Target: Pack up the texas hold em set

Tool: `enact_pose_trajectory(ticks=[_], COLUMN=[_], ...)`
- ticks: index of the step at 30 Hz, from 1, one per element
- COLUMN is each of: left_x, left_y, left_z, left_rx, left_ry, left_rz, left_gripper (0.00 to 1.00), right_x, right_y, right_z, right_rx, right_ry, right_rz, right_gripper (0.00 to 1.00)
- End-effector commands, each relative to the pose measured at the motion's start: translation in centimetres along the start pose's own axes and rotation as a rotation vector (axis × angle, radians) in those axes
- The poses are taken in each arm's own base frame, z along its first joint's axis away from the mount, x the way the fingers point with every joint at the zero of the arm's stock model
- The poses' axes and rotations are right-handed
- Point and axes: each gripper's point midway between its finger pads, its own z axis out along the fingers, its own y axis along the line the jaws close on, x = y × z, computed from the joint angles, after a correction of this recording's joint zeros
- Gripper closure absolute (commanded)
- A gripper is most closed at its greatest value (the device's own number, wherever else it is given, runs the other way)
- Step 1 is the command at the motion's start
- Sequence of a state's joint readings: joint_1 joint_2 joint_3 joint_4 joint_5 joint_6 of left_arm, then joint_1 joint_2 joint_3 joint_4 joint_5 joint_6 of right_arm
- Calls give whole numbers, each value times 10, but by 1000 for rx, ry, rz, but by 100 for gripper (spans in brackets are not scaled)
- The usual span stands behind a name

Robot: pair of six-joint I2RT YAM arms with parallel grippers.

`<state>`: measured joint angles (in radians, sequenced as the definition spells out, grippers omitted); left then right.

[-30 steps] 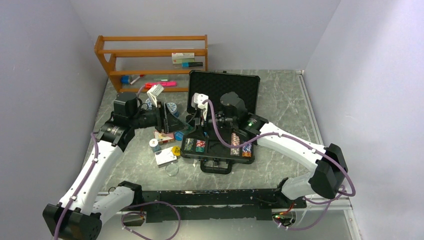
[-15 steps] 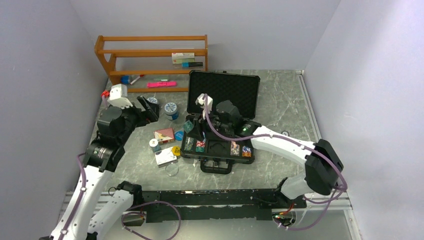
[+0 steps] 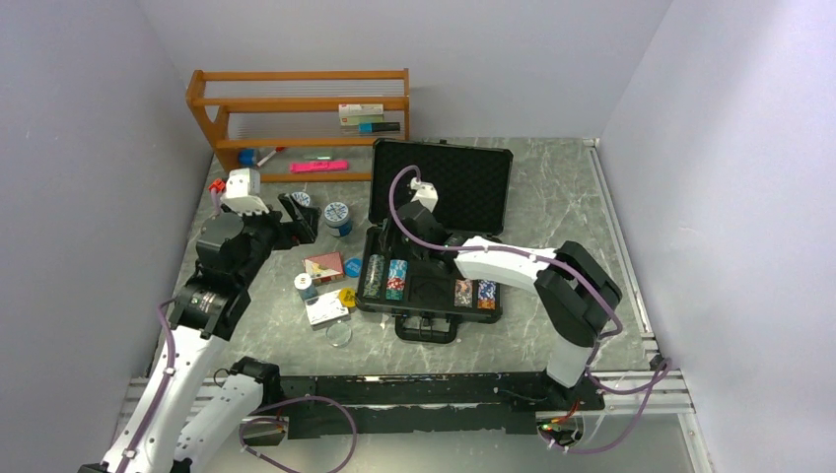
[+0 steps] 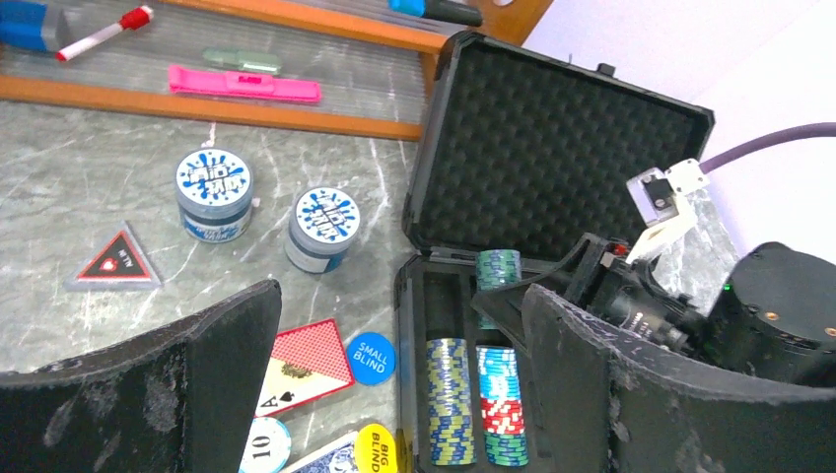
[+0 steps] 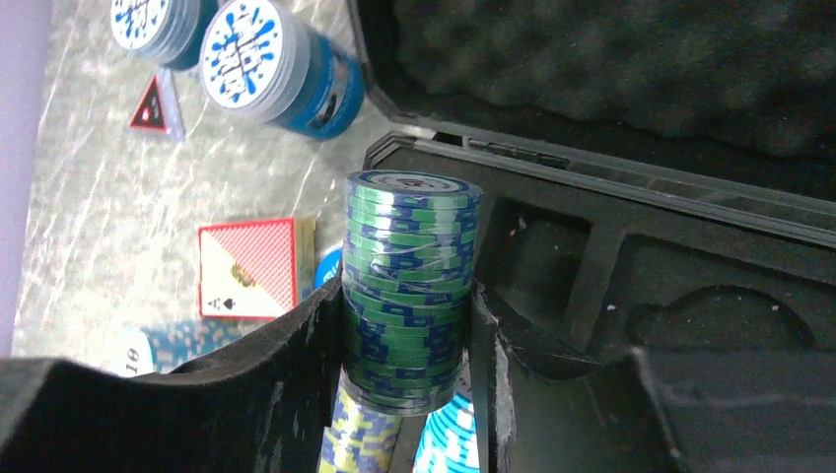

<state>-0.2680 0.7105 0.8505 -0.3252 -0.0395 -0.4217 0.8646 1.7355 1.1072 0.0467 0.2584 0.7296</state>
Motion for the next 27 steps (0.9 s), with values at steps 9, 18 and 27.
enact_pose_trajectory(ticks=[9,18,27], left_x=[-14,-13,-14], left_y=[-15,-14,-13], left_z=[-7,-8,-8], left_rx=[86,79,75], left_ry=[-51,-52,-54], left_rz=[41,37,35], left_gripper=[6,7,7], right_x=[-52,-26,-9], right_y=[23,24,23], right_z=[18,33,39], right_rx=[67,111,146], right_ry=[-202,-113,-17], right_rz=[173,158,151], right_gripper=[82,84,80])
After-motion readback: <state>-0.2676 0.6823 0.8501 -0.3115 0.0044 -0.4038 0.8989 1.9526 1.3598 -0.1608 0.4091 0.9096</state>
